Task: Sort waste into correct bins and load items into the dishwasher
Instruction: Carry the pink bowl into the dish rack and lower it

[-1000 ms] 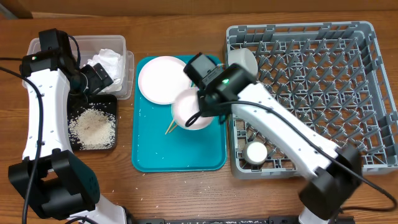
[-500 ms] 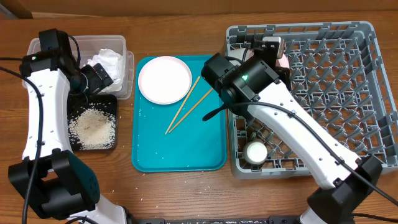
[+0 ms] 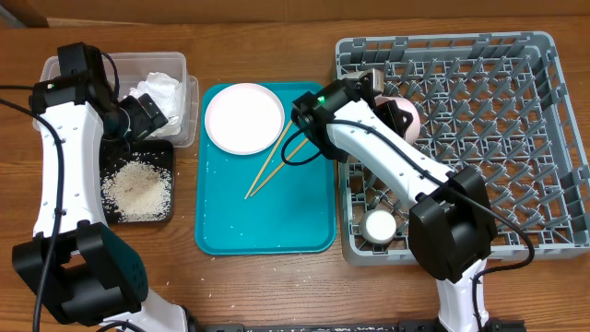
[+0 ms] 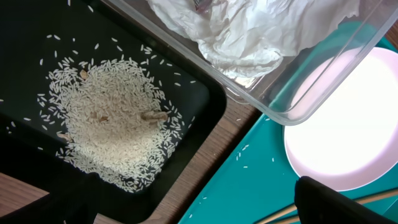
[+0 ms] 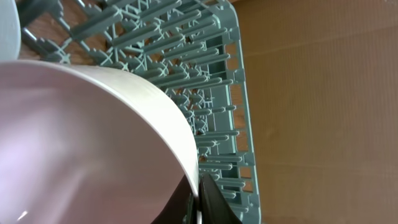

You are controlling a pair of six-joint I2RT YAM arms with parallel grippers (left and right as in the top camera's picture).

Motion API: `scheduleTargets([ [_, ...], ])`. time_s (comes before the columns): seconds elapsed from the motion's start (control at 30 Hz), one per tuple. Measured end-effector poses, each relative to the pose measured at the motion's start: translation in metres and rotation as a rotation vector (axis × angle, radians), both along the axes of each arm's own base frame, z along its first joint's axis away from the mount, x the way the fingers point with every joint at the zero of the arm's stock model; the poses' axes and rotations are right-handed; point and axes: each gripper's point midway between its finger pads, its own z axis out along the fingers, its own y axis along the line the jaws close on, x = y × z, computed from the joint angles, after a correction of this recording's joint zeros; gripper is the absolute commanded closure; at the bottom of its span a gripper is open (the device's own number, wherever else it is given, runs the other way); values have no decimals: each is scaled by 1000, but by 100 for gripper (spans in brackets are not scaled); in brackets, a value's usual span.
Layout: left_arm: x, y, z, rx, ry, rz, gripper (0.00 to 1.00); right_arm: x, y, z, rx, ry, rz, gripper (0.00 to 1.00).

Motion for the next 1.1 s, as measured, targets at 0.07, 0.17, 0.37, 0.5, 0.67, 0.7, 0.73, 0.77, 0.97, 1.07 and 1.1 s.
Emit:
scheduleTargets([
  [0.07, 0, 0, 0, 0, 0, 0, 0, 0, -5, -2, 8, 10, -16, 96],
  [0.17, 0, 0, 0, 0, 0, 0, 0, -1, -9, -5, 23, 21, -36, 96],
  [0.37, 0, 0, 0, 0, 0, 0, 0, -4, -3, -9, 47, 33, -34, 96],
  [0.5, 0, 0, 0, 0, 0, 0, 0, -8, 4, -11, 61, 50, -25, 96],
  [0.67, 0, 0, 0, 0, 0, 0, 0, -12, 9, -13, 67, 66, -17, 87],
  [0.7, 0, 0, 0, 0, 0, 0, 0, -13, 10, -14, 73, 73, -17, 85],
  [0.73, 0, 0, 0, 0, 0, 0, 0, -16, 11, -16, 82, 91, -19, 81],
  [0.77, 0, 0, 0, 0, 0, 0, 0, -18, 13, -18, 92, 102, -21, 76],
  [0.97, 0, 0, 0, 0, 0, 0, 0, -34, 29, -35, 184, 183, -34, 62],
  [1.07, 0, 0, 0, 0, 0, 0, 0, -44, 39, -44, 236, 237, -40, 60],
  [1.1, 0, 0, 0, 0, 0, 0, 0, -47, 42, -46, 251, 252, -40, 60],
])
